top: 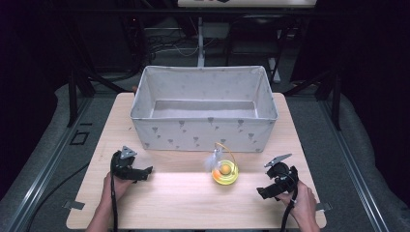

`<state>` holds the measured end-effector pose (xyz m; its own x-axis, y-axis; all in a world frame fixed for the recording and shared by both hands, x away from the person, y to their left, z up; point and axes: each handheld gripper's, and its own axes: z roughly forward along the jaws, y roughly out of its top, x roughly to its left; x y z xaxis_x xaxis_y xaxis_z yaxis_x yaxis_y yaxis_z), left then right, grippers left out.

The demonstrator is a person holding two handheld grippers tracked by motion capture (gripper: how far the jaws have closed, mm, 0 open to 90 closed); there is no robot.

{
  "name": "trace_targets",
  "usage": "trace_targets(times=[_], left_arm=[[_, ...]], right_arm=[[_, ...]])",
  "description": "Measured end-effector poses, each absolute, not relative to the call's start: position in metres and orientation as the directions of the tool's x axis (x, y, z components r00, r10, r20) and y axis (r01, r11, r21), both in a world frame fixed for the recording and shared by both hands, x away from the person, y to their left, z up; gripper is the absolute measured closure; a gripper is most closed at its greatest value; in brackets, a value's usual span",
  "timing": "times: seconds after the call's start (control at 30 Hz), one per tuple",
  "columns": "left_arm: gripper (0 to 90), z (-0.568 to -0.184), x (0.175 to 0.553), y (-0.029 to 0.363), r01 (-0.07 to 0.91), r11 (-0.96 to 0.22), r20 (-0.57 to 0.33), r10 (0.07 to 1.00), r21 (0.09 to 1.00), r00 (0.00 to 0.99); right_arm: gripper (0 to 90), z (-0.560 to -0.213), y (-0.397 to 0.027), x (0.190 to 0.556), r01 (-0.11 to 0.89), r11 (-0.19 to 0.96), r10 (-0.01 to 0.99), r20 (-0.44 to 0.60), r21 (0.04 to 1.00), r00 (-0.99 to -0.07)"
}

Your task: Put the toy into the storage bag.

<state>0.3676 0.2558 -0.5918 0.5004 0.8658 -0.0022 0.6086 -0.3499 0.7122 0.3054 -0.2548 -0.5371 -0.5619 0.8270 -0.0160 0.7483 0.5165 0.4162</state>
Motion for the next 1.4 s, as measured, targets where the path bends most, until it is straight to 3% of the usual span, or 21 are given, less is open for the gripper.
trace_targets(times=[0.8,1.4], left_arm=[[0.1,-0.592,0.367,0.256,0.61,-0.353,-0.001,0.865,0.71,0.501],[0.0,-0.592,0.367,0.256,0.608,-0.351,0.0,0.866,0.713,0.499]], right_arm=[[0.4,-0.518,-0.239,0.303,0.73,0.555,0.801,-0.019,0.398,-0.599],[0.0,-0.485,-0.213,0.313,0.634,0.668,0.696,-0.025,0.389,-0.717]])
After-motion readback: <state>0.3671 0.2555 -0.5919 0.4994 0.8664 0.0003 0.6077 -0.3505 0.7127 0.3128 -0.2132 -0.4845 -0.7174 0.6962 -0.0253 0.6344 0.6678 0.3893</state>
